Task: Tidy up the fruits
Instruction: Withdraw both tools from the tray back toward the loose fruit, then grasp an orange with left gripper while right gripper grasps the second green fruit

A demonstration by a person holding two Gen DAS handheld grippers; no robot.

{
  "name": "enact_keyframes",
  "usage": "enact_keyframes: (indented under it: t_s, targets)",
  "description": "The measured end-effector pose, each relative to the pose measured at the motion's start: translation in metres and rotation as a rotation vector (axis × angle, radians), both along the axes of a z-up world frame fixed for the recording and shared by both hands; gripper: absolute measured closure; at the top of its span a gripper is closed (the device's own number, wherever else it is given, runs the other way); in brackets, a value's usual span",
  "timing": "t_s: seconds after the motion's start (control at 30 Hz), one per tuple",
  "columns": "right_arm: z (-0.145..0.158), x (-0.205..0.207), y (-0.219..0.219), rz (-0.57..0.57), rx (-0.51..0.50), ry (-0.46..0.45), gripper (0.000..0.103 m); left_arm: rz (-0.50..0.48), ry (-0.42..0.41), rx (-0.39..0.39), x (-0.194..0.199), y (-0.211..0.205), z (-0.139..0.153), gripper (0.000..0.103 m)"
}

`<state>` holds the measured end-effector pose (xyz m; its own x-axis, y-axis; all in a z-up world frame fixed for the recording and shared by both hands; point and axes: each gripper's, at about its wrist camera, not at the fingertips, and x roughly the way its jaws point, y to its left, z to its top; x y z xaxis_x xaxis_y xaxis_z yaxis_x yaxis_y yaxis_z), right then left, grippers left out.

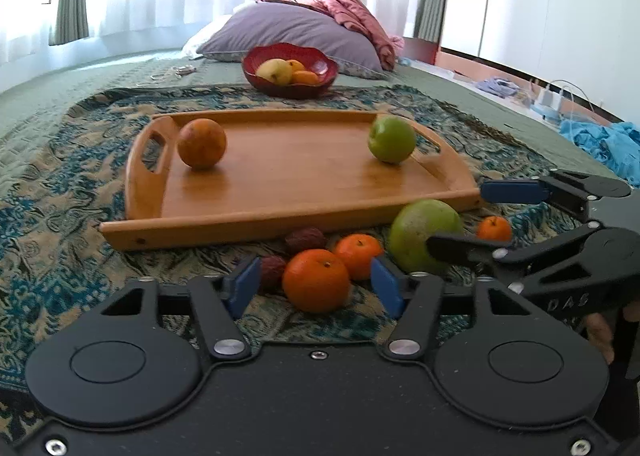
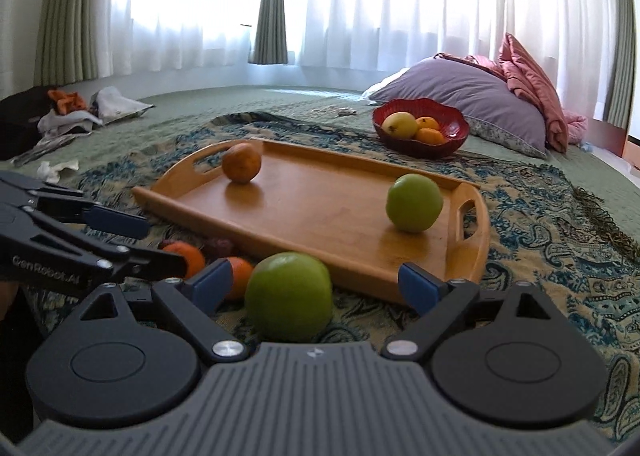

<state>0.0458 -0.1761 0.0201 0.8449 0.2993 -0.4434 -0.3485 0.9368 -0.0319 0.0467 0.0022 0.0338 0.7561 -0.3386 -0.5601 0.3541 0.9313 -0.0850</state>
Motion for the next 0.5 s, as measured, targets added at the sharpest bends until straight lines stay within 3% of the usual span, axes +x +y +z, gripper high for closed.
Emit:
enact_keyframes:
  t_s: [0.17,0.5]
  targets:
    - [-0.006,-0.004,0.009,0.027,-0.028,0.001,0.007,-0.009,0.015,-0.001,0.002,-0.004,-0.005,0.058]
    - [-0.014,-0.006,0.016,0.026,-0.026,0.009,0.017,0.022,0.036,-0.013,0.003,-0.003,-0.014,0.061]
